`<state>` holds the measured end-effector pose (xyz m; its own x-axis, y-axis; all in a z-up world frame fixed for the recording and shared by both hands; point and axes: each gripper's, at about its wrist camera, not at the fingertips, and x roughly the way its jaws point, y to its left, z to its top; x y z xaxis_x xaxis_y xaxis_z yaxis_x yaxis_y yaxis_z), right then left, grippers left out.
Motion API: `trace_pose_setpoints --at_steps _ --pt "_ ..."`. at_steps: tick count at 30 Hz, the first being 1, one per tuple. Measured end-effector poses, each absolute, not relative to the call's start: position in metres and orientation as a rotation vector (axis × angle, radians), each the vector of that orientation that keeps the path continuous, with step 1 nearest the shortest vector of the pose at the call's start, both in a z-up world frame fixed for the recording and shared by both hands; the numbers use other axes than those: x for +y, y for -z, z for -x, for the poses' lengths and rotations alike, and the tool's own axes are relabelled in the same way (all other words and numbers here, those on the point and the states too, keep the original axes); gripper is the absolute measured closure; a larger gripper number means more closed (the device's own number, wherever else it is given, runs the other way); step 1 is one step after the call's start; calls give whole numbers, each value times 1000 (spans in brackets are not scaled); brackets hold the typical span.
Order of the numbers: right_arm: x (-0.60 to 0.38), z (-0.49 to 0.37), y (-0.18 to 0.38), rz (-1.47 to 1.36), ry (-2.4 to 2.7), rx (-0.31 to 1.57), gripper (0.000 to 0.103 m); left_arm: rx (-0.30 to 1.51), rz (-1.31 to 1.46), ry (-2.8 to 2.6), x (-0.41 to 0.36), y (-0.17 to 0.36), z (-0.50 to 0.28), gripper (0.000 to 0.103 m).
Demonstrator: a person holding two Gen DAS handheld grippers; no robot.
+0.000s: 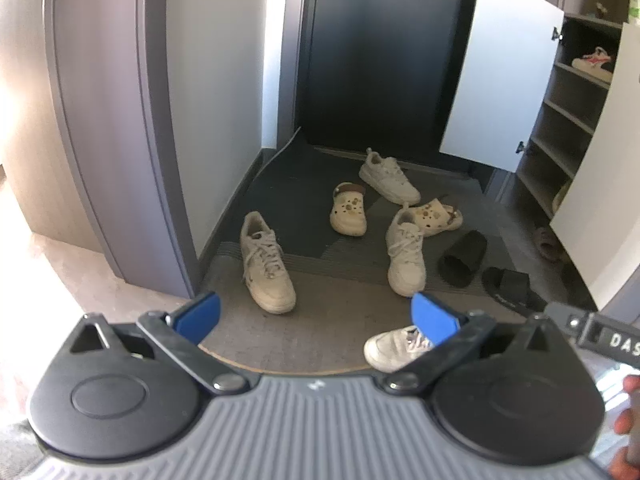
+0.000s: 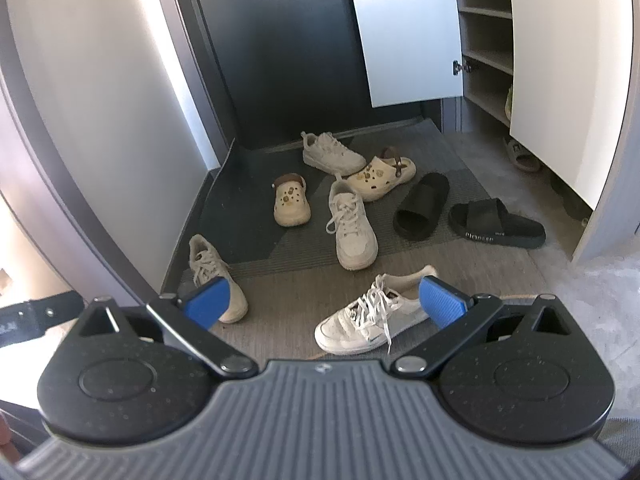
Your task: Organize scattered shoes
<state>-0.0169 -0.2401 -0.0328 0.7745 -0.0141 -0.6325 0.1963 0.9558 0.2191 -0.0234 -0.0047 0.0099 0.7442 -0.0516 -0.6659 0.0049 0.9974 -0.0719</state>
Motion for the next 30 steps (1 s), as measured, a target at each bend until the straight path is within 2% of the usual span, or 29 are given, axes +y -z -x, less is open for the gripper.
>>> trace_pose_setpoints --at_steps 21,30 --pt "-245 27 28 -312 92 645 0 753 110 81 -6 -3 25 0" --pt "-245 30 27 -305 104 637 0 686 182 139 1 -7 36 0"
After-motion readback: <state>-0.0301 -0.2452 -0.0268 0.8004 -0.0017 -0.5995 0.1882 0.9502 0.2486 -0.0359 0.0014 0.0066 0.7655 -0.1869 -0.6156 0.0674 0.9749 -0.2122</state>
